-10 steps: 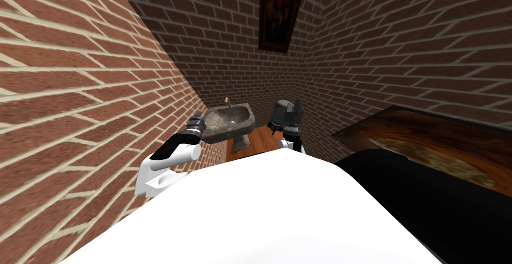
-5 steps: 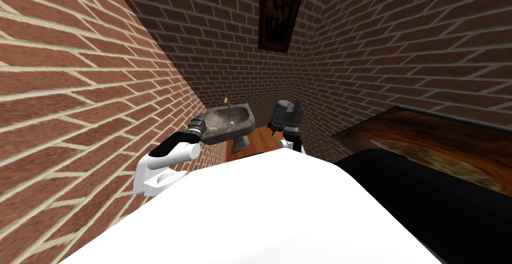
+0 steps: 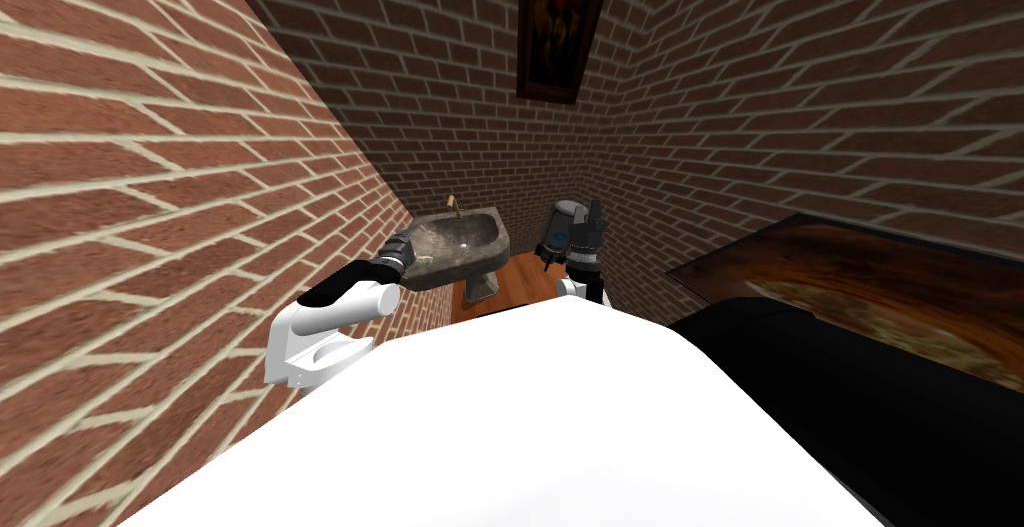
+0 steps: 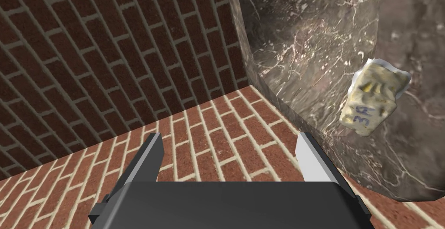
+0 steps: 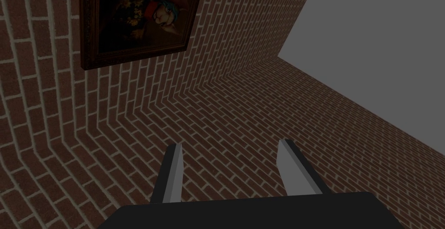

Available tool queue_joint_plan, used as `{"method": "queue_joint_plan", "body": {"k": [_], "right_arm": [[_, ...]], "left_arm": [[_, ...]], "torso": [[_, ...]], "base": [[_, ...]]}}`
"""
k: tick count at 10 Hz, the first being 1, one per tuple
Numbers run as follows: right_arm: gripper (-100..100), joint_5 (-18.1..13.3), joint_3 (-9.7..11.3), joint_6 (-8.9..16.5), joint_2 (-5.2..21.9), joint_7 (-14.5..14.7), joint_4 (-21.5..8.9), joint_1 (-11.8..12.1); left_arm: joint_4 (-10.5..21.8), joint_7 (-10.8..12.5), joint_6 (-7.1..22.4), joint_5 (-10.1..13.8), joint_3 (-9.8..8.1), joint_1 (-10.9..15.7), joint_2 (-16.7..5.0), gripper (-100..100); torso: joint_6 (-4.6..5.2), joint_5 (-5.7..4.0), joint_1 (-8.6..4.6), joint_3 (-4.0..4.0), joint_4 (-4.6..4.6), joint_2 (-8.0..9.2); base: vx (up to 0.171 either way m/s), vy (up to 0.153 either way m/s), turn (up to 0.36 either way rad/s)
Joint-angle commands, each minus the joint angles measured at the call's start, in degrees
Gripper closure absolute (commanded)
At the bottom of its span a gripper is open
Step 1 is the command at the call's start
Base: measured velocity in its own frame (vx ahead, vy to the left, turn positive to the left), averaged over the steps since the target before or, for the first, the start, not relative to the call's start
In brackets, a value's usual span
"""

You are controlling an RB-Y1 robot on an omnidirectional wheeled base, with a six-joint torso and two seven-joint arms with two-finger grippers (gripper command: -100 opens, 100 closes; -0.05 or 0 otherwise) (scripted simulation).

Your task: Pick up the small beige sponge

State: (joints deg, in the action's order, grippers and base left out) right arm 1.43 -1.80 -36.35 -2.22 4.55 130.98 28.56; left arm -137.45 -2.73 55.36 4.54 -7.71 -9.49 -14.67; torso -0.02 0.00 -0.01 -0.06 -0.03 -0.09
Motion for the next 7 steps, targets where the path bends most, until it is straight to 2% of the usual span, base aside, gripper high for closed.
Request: {"method": "queue_joint_plan", "body": {"k": [1, 7], "right_arm": [[0, 0.00, 0.00, 0.00, 0.00, 0.00, 0.00, 0.00], [0, 0.00, 0.00, 0.00, 0.00, 0.00, 0.00, 0.00]], "left_arm": [[-0.22, 0.01, 1.84, 0.14, -0.08, 0.01, -0.08, -100], [-0.76, 0.25, 12.15, 1.26, -0.33, 1.91, -0.45, -100]], "torso": [[0.00, 0.00, 0.00, 0.00, 0.00, 0.00], [-0.01, 0.00, 0.03, 0.01, 0.00, 0.01]], "base": [[0.010, -0.005, -0.001], [0.022, -0.004, 0.011]]}}
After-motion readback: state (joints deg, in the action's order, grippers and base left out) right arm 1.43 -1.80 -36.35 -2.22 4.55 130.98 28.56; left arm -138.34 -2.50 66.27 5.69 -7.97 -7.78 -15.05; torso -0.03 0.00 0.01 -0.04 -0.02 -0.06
